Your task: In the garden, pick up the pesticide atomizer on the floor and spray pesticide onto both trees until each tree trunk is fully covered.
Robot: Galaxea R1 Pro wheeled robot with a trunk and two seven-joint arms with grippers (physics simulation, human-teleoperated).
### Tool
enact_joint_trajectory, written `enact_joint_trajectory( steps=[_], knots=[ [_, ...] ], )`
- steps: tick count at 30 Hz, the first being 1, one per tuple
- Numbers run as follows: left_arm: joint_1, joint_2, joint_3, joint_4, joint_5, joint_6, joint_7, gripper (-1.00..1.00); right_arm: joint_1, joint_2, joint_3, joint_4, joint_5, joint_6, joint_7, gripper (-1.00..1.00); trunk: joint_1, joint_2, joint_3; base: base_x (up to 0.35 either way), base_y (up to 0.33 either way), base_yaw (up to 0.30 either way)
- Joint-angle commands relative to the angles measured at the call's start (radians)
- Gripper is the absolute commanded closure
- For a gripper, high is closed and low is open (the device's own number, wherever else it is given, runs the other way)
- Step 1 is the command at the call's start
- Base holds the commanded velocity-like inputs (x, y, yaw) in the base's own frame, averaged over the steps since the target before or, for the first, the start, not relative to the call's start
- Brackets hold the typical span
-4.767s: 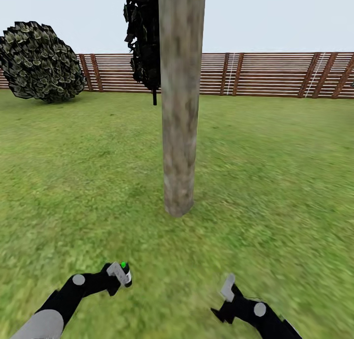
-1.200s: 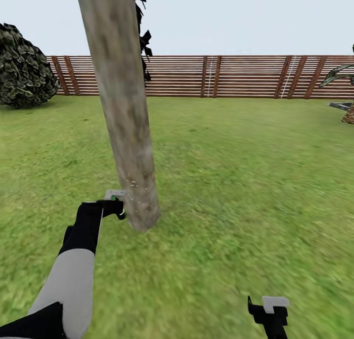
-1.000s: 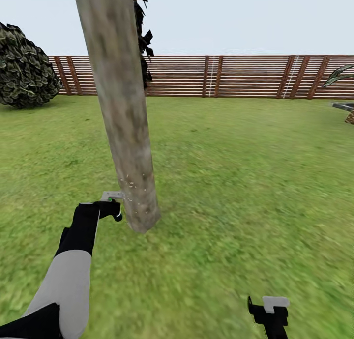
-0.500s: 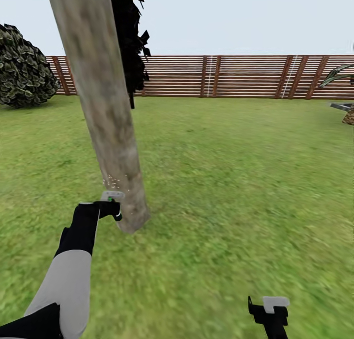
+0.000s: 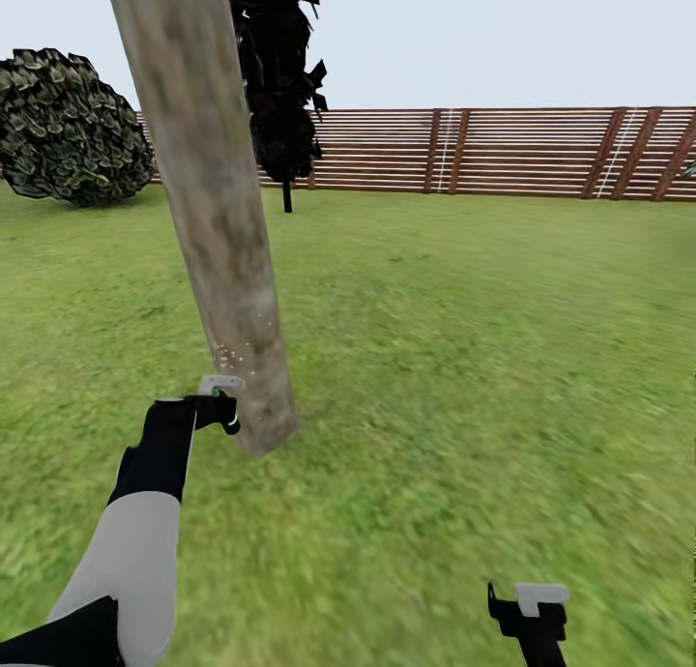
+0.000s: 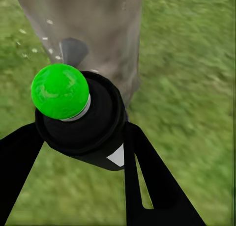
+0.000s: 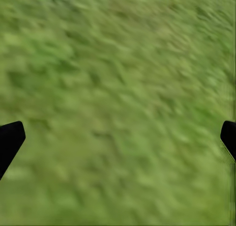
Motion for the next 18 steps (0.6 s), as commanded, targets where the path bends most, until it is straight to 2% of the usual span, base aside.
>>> enact_joint_trajectory(
  steps=[1, 11, 15, 18],
  knots=[
    [-0.001, -0.002, 0.005, -0.002, -0.01, 0.002, -0.01, 1.0, -0.001, 0.0, -0.005, 0.002, 0.011, -0.003, -0.005, -1.0, 0.0, 0.0, -0.001, 0.002, -0.273, 0.019],
    [0.009, 0.003, 0.008, 0.007, -0.011, -0.001, -0.005, 1.0, -0.001, -0.001, -0.005, 0.002, 0.011, -0.003, -0.005, -1.0, 0.0, 0.0, -0.001, 0.084, -0.273, 0.001],
    [0.054, 0.015, 0.053, 0.012, -0.011, -0.005, 0.008, 1.0, -0.001, 0.001, -0.005, 0.002, 0.011, -0.003, -0.005, -1.0, 0.0, 0.0, -0.001, 0.096, -0.273, 0.143],
    [0.064, 0.014, 0.068, 0.013, -0.01, -0.01, 0.037, 1.0, -0.001, 0.002, -0.005, 0.002, 0.011, -0.003, -0.005, -1.0, 0.0, 0.0, -0.001, 0.093, -0.273, 0.258]
  ],
)
